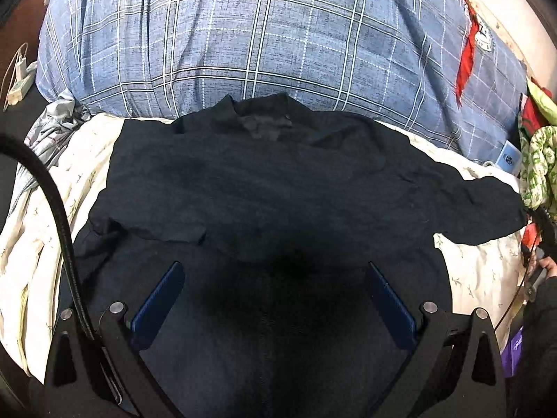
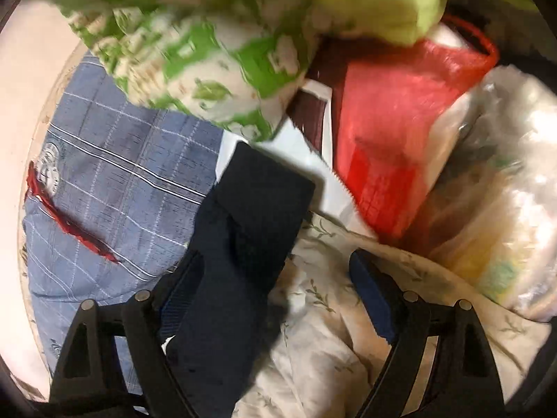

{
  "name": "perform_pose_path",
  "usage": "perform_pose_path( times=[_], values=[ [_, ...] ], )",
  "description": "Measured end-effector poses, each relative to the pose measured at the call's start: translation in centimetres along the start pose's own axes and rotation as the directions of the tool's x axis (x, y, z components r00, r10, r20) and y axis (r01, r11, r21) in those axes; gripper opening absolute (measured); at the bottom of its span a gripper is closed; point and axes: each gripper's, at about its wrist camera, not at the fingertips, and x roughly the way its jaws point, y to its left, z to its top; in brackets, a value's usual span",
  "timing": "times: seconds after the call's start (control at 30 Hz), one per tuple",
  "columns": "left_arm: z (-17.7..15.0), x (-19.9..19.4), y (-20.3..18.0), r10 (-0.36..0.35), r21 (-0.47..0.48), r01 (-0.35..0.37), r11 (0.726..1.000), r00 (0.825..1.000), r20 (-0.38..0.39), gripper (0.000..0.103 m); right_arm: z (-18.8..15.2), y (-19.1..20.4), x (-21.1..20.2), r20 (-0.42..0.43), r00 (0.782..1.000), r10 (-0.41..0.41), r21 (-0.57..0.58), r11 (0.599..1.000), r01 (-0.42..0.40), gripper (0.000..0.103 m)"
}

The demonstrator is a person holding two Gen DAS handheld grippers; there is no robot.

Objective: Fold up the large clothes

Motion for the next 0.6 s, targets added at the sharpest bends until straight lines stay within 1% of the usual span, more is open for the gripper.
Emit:
perform_pose_path(
  times=[0.07, 0.1, 0.17, 0.23, 0.27, 0.3, 0.33, 0.37, 0.43, 0.5, 0.53, 0.6],
  values=[
    [-0.1, 0.0, 0.1, 0.011, 0.006, -0.011, 1.000, 1.000, -0.002, 0.102, 0.0, 0.8, 0.5, 0.028, 0.999, 0.014, -0.021, 1.000, -0.014, 0.085],
    [-0.1, 0.0, 0.2, 0.013, 0.008, -0.013, 1.000, 1.000, 0.000, 0.102, 0.0, 1.3, 0.4, 0.055, 0.998, 0.015, -0.029, 0.999, -0.013, 0.075],
    [-0.2, 0.0, 0.4, 0.012, 0.008, -0.012, 1.000, 1.000, 0.002, 0.102, 0.0, 2.4, 0.6, 0.105, 0.994, 0.038, -0.065, 0.997, -0.031, 0.074],
    [-0.2, 0.1, 0.6, 0.019, 0.007, -0.019, 1.000, 1.000, -0.003, 0.102, 1.1, 2.8, 2.7, 0.047, 0.998, 0.031, -0.067, 0.997, -0.028, 0.072],
    [-0.2, 0.1, 0.8, 0.024, 0.006, -0.024, 1.000, 1.000, -0.006, 0.102, 1.4, 2.9, 3.5, 0.032, 0.999, 0.009, -0.064, 0.998, -0.007, 0.070],
    [-0.2, 0.1, 1.0, 0.026, 0.003, -0.026, 1.000, 1.000, -0.007, 0.102, 1.6, 2.7, 3.3, 0.049, 0.999, 0.002, -0.069, 0.998, 0.001, 0.059],
    [-0.2, -0.1, 1.3, 0.026, -0.003, -0.026, 1.000, 1.000, -0.006, 0.102, 1.6, 2.9, 3.1, 0.058, 0.998, 0.023, -0.075, 0.997, -0.018, 0.033],
    [-0.2, -0.2, 1.6, 0.024, -0.012, -0.024, 1.000, 1.000, -0.003, 0.102, 1.6, 3.1, 2.7, 0.057, 0.996, 0.062, -0.078, 0.995, -0.057, 0.028],
    [-0.1, -0.3, 2.4, 0.009, -0.038, -0.009, 0.999, 1.000, 0.004, 0.102, 1.3, 4.2, 1.5, 0.076, 0.990, 0.115, -0.112, 0.988, -0.107, 0.017],
    [0.0, -0.3, 3.1, 0.000, -0.055, 0.000, 0.998, 1.000, 0.002, 0.102, 0.8, 5.4, 0.5, 0.074, 0.982, 0.172, -0.123, 0.979, -0.162, 0.016],
    [0.1, -0.3, 3.3, -0.004, -0.059, 0.004, 0.998, 1.000, 0.001, 0.102, 0.1, 6.7, -0.3, 0.071, 0.969, 0.238, -0.127, 0.965, -0.228, 0.016],
    [0.2, -0.9, 4.3, -0.005, -0.073, 0.005, 0.997, 1.000, 0.007, 0.102, -1.7, 9.1, -1.4, 0.047, 0.950, 0.309, -0.154, 0.942, -0.299, 0.016]
  ],
)
